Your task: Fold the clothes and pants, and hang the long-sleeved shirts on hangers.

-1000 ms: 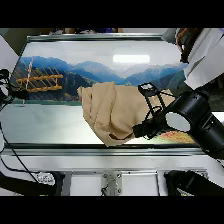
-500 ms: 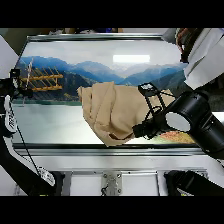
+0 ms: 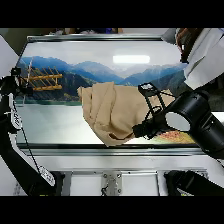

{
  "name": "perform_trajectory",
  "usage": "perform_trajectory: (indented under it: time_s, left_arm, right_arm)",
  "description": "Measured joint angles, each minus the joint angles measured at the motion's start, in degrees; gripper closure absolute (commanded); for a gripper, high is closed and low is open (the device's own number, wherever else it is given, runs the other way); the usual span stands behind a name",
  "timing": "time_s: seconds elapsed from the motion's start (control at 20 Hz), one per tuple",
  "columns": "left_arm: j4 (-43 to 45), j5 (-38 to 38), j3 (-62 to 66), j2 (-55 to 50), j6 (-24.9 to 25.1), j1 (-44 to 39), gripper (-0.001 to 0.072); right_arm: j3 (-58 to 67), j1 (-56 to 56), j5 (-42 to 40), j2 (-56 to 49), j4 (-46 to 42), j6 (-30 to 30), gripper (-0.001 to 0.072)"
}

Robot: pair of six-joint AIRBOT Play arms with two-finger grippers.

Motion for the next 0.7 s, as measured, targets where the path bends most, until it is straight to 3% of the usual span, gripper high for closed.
perform_trajectory:
  time_s: [0.05,0.1,0.15,0.7]
  left_arm:
    - [-0.15,-0.28,0.00,-0.20,0.02,-0.07,0.0489]
    - [0.31,-0.26,0.00,-0.35,0.50,-0.11,0.0641]
    - [1.38,-0.24,0.04,-0.42,0.55,-0.04,0.0685]
    - [-0.20,-4.87,-0.04,0.50,-1.14,-0.11,0.0688]
  right_arm:
    - [0.00,0.00,0.02,0.00,-0.02,0.00,0.0686]
    - [0.00,0.00,0.00,0.00,0.00,0.00,0.0686]
    - [0.00,0.00,0.00,0.00,0.00,0.00,0.0686]
    - [-0.02,0.00,0.00,0.00,0.00,0.02,0.0686]
